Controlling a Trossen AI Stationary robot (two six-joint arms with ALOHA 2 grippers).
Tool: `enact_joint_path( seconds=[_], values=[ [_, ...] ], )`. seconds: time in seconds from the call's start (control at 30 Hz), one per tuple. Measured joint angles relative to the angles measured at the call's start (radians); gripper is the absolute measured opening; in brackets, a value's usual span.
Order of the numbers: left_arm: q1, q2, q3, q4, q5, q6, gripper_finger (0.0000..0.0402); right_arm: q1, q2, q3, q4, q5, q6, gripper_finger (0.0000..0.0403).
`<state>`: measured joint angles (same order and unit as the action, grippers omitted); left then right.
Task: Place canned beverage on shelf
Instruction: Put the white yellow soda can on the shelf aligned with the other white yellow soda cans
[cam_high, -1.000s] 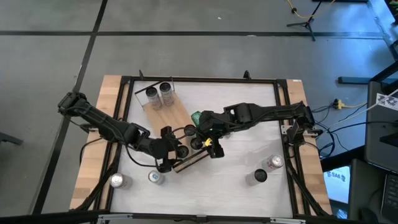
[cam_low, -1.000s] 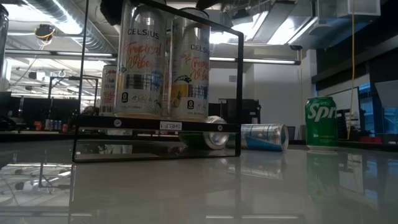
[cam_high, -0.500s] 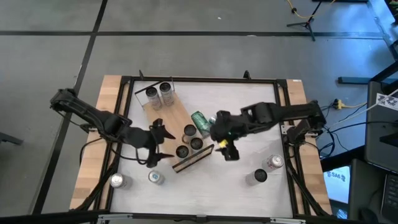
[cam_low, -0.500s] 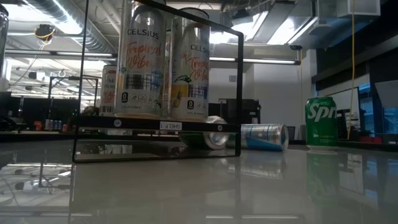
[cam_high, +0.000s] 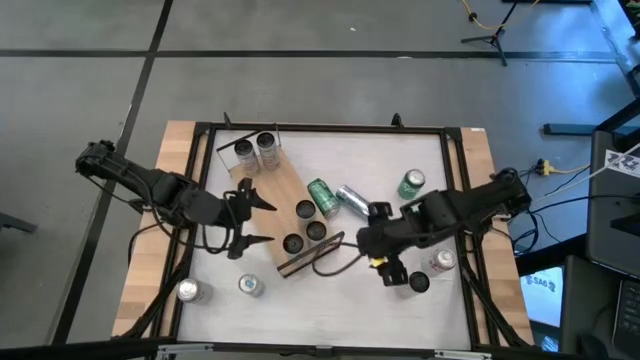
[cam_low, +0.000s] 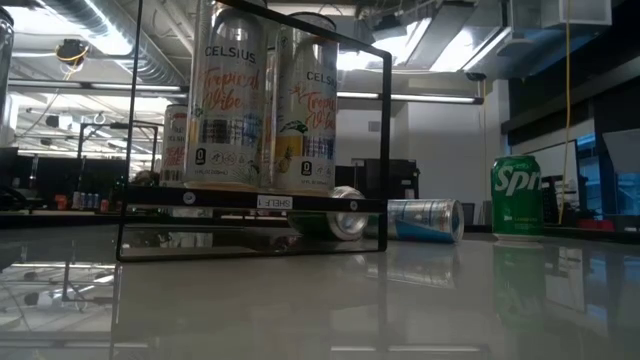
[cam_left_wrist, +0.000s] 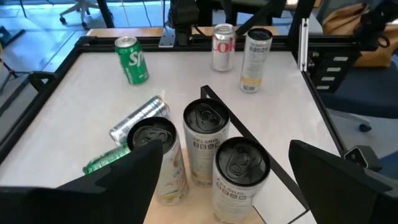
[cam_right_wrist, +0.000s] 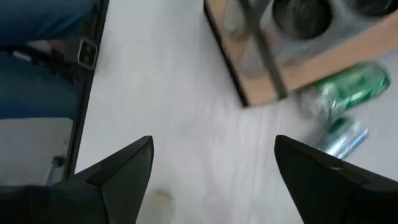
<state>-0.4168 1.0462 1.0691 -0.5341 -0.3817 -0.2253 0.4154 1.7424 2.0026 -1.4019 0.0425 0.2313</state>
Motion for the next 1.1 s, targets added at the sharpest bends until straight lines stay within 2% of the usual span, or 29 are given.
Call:
enact_joint_path(
  seconds=[0.1,0.2,0.37,0.63,0.9,1.1],
  values=[
    [0.0,0.0,0.0,0.001,0.0,0.012,0.0338,0.033,-0.002,0.0,-0.096,0.008,0.091,0.0331],
    [0.0,0.0,0.0,0.002,0.0,0.024,0.0338,0.079,-0.006,-0.001,-0.175,0.059,0.188,0.0331],
    [0.0,0.0,0.0,0.006,0.0,0.026,0.0338,0.164,-0.054,-0.038,-0.122,0.062,0.233,0.0331],
    [0.0,0.0,0.0,0.005,0.0,0.026,0.0338,0.28,-0.174,-0.191,-0.121,0.14,0.416,0.0331],
    [0.0,0.0,0.0,0.005,0.0,0.021,0.0338,0.35,-0.296,-0.395,0.013,0.093,0.471,0.0331],
    [0.0,0.0,0.0,0.005,-0.001,0.019,0.0338,0.365,-0.315,-0.512,0.067,0.074,0.464,0.0331]
  ],
)
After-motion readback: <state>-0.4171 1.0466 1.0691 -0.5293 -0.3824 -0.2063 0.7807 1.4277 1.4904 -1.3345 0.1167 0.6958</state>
